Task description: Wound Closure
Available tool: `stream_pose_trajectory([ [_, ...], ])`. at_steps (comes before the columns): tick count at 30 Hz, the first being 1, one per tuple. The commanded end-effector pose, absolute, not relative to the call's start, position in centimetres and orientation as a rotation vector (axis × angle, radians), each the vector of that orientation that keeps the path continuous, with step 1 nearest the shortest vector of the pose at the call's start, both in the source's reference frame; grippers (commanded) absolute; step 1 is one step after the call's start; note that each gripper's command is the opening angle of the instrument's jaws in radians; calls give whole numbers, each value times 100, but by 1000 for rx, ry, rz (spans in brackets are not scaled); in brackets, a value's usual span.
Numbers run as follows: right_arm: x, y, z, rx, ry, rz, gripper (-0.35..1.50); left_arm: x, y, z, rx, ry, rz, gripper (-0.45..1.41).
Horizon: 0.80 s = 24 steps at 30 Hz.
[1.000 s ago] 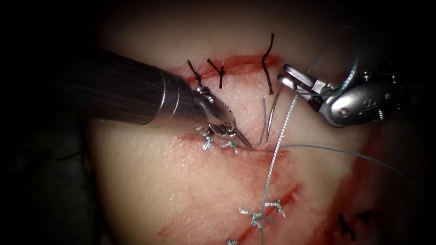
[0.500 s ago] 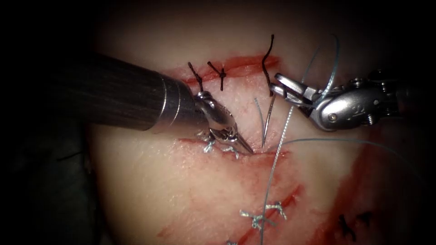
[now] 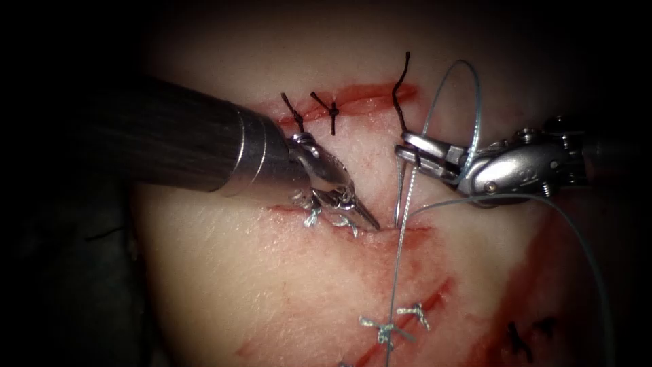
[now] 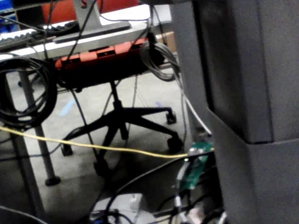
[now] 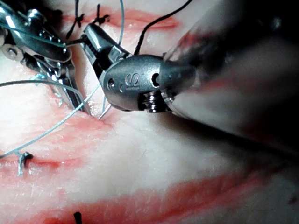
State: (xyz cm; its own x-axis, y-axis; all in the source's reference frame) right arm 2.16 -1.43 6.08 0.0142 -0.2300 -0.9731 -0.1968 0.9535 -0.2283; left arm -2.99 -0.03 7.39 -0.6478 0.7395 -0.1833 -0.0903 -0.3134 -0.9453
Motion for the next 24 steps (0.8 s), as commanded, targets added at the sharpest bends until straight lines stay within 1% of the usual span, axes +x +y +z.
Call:
stream_pose_trajectory([
  [1,224,-137,607,-296,1581,10,-35,-304,-4,744,-845,-1384,2006,-45],
  [13,224,-124,594,-234,1648,150,-35,-306,-6,746,-845,-1380,2007,-45],
  [20,225,-123,590,-314,1624,239,-35,-308,-6,745,-845,-1380,2005,-45],
  [24,225,-124,590,-403,1596,197,-35,-310,-4,741,-846,-1380,2000,-45],
])
